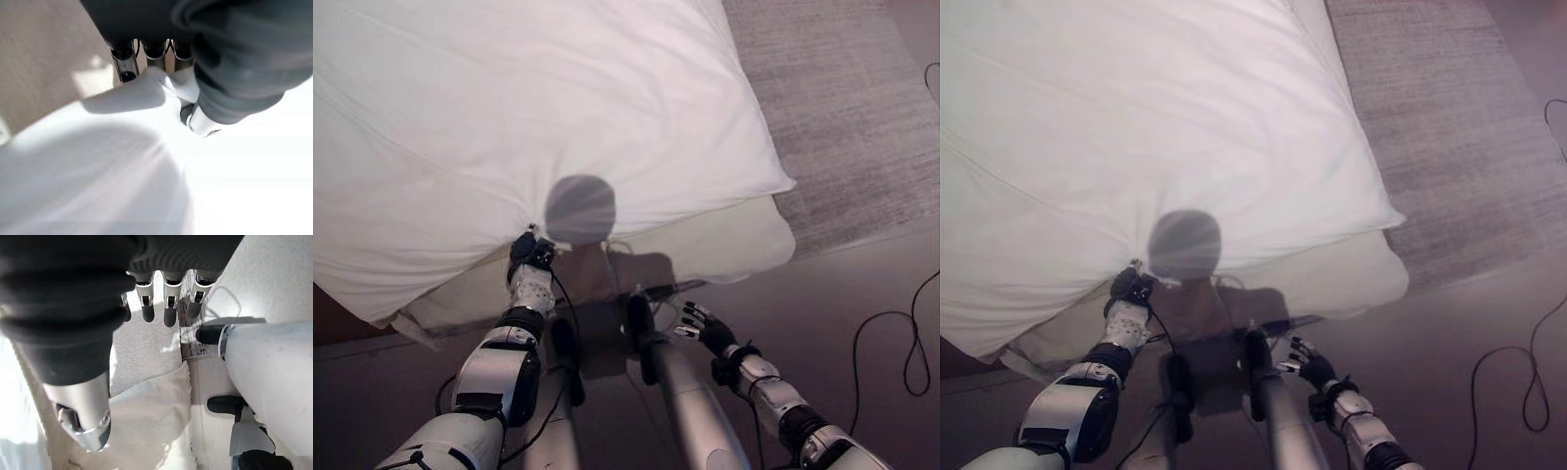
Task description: Make the bed
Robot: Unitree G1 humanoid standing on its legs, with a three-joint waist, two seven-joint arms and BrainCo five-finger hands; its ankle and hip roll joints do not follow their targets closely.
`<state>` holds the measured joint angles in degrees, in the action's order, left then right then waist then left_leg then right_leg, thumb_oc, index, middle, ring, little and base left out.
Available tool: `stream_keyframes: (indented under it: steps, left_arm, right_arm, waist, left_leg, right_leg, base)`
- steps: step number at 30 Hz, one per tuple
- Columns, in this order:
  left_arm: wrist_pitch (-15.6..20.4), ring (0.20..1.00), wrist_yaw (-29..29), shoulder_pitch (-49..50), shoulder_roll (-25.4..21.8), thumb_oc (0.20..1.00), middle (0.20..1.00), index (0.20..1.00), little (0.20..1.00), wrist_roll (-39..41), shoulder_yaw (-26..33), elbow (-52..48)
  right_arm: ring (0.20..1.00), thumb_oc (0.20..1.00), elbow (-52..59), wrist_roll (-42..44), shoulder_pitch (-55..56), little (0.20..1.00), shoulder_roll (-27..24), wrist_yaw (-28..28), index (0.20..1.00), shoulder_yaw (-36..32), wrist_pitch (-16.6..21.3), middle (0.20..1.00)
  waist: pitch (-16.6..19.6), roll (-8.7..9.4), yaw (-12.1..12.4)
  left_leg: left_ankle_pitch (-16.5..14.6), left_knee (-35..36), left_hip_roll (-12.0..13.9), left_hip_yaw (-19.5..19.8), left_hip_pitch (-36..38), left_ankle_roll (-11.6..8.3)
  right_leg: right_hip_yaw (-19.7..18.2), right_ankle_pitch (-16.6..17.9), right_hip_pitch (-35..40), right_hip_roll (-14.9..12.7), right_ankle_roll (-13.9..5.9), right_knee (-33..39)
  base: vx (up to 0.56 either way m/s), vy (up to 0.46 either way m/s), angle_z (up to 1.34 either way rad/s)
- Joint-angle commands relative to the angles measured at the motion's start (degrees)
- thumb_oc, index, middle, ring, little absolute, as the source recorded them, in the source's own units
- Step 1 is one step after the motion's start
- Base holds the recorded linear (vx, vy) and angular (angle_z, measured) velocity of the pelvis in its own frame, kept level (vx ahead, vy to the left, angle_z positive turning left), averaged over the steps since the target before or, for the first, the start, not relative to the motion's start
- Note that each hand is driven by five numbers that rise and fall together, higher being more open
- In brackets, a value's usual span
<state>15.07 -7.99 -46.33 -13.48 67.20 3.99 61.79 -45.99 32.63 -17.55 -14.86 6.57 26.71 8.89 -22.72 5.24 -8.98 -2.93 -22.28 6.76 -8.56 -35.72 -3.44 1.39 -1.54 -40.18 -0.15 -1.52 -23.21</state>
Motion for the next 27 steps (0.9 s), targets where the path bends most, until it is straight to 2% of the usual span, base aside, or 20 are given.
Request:
stream_keyframes:
  steps: [1,3,4,5,6,7,8,9,10,13,14,15,20,27]
  left_arm:
    - [3.9,0.200,3.6,-1.4,0.7,0.200,0.200,0.200,0.200,1.7,-1.6,-4.1]
    - [4.5,0.200,4.7,0.3,1.9,0.200,0.200,0.200,0.200,2.8,-2.2,-8.2]
    - [5.3,0.200,5.5,2.4,4.0,0.200,0.200,0.200,0.200,4.4,-3.7,-14.3]
    - [5.4,0.200,5.4,2.5,4.0,0.200,0.200,0.200,0.200,4.3,-3.8,-14.4]
    - [6.2,0.200,6.9,5.3,5.5,0.200,0.200,0.200,0.200,5.3,-5.2,-20.2]
    - [6.6,0.200,7.3,6.7,6.3,0.200,0.200,0.200,0.200,5.6,-6.6,-23.7]
    - [6.6,0.200,7.1,6.9,6.4,0.200,0.200,0.200,0.200,5.5,-6.7,-23.9]
    - [7.0,0.200,7.1,8.8,7.6,0.200,0.200,0.200,0.200,6.6,-8.6,-29.2]
    - [6.9,0.200,7.5,9.4,7.6,0.200,0.200,0.200,0.200,7.1,-9.6,-31.2]
    - [7.1,0.200,8.0,10.5,7.7,0.200,0.200,0.200,0.200,7.6,-10.3,-33.8]
    - [7.9,0.200,8.2,12.2,8.8,0.200,0.200,0.200,0.200,9.3,-11.9,-39.5]
    - [7.9,0.200,8.1,12.2,8.8,0.200,0.200,0.200,0.200,9.2,-11.9,-39.7]
    - [8.4,0.200,7.7,14.7,10.9,0.200,0.200,0.200,0.200,10.7,-15.5,-48.0]
    - [9.5,0.200,6.2,16.3,11.6,0.200,0.200,0.200,0.200,11.2,-18.2,-52.5]
  right_arm:
    - [1.000,1.000,3.2,4.6,4.3,1.000,0.9,1.2,1.000,1.2,3.1,1.000]
    - [1.000,1.000,4.0,7.8,4.3,1.000,1.4,2.0,1.000,0.9,2.7,1.000]
    - [1.000,1.000,3.9,13.1,3.7,1.000,3.1,2.6,1.000,0.6,1.6,1.000]
    - [1.000,1.000,3.9,13.2,3.6,1.000,3.1,2.6,1.000,0.5,1.6,1.000]
    - [1.000,1.000,4.2,19.1,2.5,1.000,5.0,3.5,1.000,0.5,1.0,1.000]
    - [1.000,1.000,4.4,22.7,1.6,1.000,6.1,3.6,1.000,0.6,0.6,1.000]
    - [1.000,1.000,4.4,22.8,1.6,1.000,6.1,3.6,1.000,0.5,0.6,1.000]
    - [1.000,1.000,4.2,27.8,0.1,1.000,7.9,3.2,1.000,0.5,0.0,1.000]
    - [1.000,1.000,3.4,31.6,-1.2,1.000,9.2,3.7,1.000,0.7,-1.0,1.000]
    - [1.000,1.000,2.6,35.3,-2.6,1.000,10.3,3.7,1.000,0.6,-1.4,1.000]
    - [1.000,1.000,2.0,41.5,-5.8,1.000,12.5,4.0,1.000,0.9,-2.7,1.000]
    - [1.000,1.000,2.1,41.5,-5.8,1.000,12.5,4.0,1.000,0.9,-2.7,1.000]
    - [1.000,1.000,2.8,52.5,-9.8,1.000,16.8,3.8,1.000,1.1,-4.0,1.000]
    - [1.000,1.000,6.2,59.4,-13.4,1.000,19.9,2.8,1.000,0.2,-1.7,1.000]
  waist:
    - [5.5,-2.34,-0.3]
    - [5.0,-2.64,0.3]
    - [4.4,-2.93,1.1]
    - [4.5,-2.87,1.0]
    - [3.7,-3.08,2.0]
    - [3.3,-3.21,2.5]
    - [3.4,-3.15,2.5]
    - [2.4,-3.39,3.5]
    - [1.9,-3.49,4.0]
    - [1.5,-3.50,4.7]
    - [0.0,-3.75,6.3]
    - [0.1,-3.72,6.2]
    - [-2.0,-4.08,8.5]
    - [-3.1,-5.25,10.1]
  left_leg:
    - [1.0,-1.2,1.8,2.3,-4.4,-3.04]
    - [0.8,-0.9,1.6,2.6,-3.7,-2.93]
    - [1.0,-0.4,1.2,3.0,-3.2,-2.80]
    - [1.4,-0.2,1.1,3.0,-3.4,-2.73]
    - [1.3,0.2,0.6,3.3,-2.7,-2.61]
    - [1.5,0.6,0.4,3.5,-2.4,-2.49]
    - [1.9,0.7,0.3,3.5,-2.6,-2.44]
    - [1.8,1.1,0.0,3.8,-1.8,-2.29]
    - [1.9,1.3,-0.3,4.0,-1.5,-2.24]
    - [2.3,1.7,-0.7,4.2,-1.4,-2.11]
    - [2.3,2.0,-1.3,5.0,-0.7,-1.87]
    - [2.6,2.1,-1.4,5.0,-0.8,-1.82]
    - [2.6,2.8,-2.6,6.5,0.2,-1.17]
    - [3.2,3.8,-4.0,7.6,0.5,-0.44]
  right_leg:
    - [0.9,2.8,-1.0,-5.9,-4.93,3.9]
    - [1.2,2.5,-0.2,-5.9,-4.88,3.9]
    - [1.4,2.6,0.6,-6.0,-4.84,4.3]
    - [1.4,2.9,0.4,-6.1,-4.84,4.4]
    - [1.7,2.7,1.3,-6.1,-4.82,4.6]
    - [1.8,2.7,1.6,-6.2,-4.83,4.6]
    - [1.8,3.0,1.4,-6.3,-4.83,4.8]
    - [2.0,2.7,2.3,-6.4,-4.83,4.7]
    - [2.3,2.7,2.8,-6.5,-4.85,4.8]
    - [2.6,2.8,3.1,-6.7,-4.83,5.0]
    - [3.1,2.4,4.3,-6.9,-4.78,4.8]
    - [3.2,2.7,4.1,-7.0,-4.78,5.0]
    - [4.1,2.2,5.5,-7.5,-4.76,4.6]
    - [4.9,1.9,5.9,-8.5,-4.81,4.0]
  base:
    - [0.00,-0.003,0.04]
    - [0.02,-0.008,0.06]
    - [0.00,-0.008,0.06]
    - [0.00,-0.003,0.11]
    - [-0.01,0.002,0.14]
    - [-0.01,0.002,0.16]
    - [0.00,0.002,0.18]
    - [0.00,-0.003,0.17]
    - [0.00,-0.002,0.17]
    - [-0.01,-0.011,0.16]
    - [-0.01,-0.014,0.09]
    - [0.00,-0.026,0.24]
    - [0.00,-0.005,0.19]
    - [0.00,0.019,0.16]
